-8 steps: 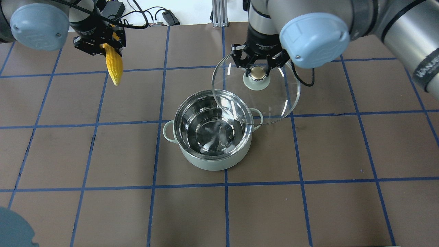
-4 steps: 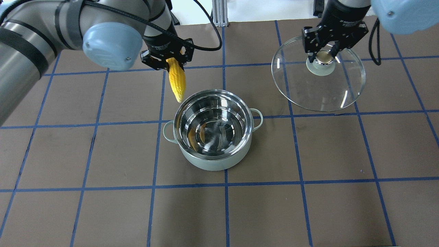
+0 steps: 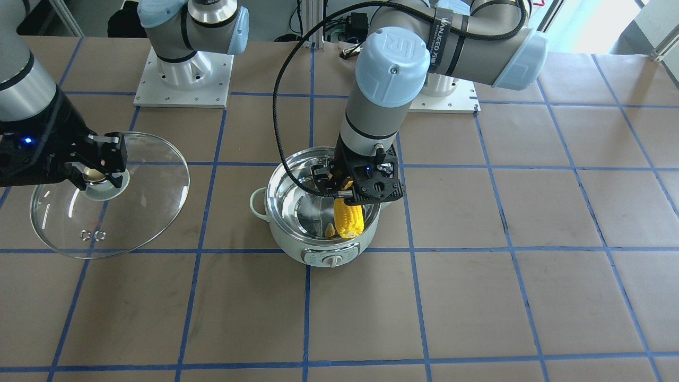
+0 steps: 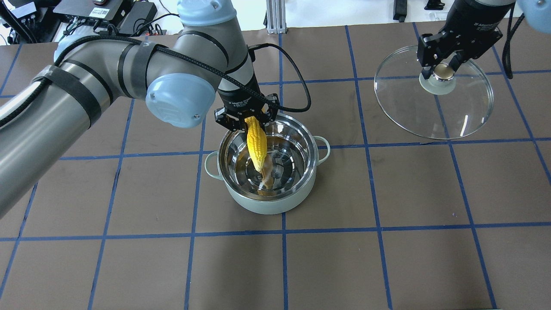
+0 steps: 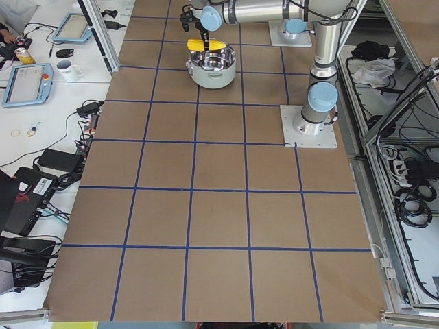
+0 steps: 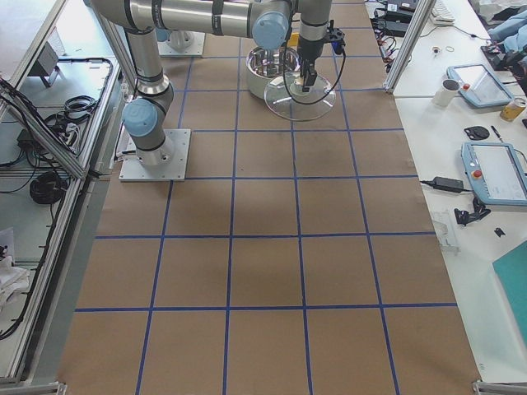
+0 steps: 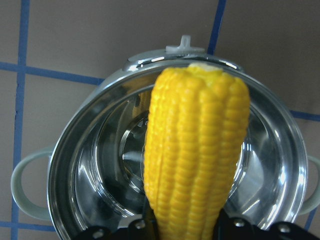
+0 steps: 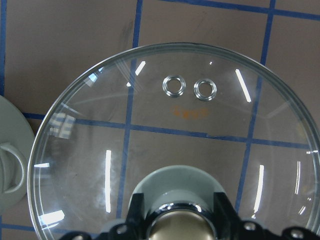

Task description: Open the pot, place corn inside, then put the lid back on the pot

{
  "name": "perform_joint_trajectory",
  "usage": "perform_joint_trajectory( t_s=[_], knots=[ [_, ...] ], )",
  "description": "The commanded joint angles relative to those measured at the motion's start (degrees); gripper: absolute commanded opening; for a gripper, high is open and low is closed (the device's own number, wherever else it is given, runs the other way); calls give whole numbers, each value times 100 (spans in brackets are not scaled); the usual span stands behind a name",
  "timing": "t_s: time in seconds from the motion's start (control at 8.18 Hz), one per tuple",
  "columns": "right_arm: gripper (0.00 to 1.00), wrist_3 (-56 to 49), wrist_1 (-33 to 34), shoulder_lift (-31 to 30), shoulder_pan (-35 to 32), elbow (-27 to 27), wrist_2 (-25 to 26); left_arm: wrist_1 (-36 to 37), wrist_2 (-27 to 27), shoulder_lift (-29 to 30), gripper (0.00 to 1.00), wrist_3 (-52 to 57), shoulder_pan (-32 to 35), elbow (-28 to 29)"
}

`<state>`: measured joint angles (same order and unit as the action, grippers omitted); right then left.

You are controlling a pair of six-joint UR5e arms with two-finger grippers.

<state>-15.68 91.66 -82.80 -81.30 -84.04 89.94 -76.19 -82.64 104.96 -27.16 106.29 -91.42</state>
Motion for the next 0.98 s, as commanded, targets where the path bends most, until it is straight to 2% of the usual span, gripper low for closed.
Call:
perform_joint_trajectory(
  t_s=[0.0,0.12,0.24,0.37,0.49,0.61,0.86],
  knots=[
    [18,-120,-8,9,44,-60,-3,-10,63,60,0,-26,129,-349],
    [18,-120,-8,9,44,-60,-21,-1,89,112,0,-78,129,-420],
    [17,-120,-17,9,44,-68,-12,-1,159,130,5,-122,129,-421],
    [17,-120,-25,9,44,-68,-12,-1,160,130,44,-123,138,-421],
    [15,-120,-130,1,61,-68,-3,-1,134,139,93,-70,138,-421],
    [15,-128,-131,-8,122,-68,-47,43,134,122,100,-87,129,-403],
    [15,-128,-140,-8,132,-68,-30,8,134,95,100,-53,103,-394]
  ],
)
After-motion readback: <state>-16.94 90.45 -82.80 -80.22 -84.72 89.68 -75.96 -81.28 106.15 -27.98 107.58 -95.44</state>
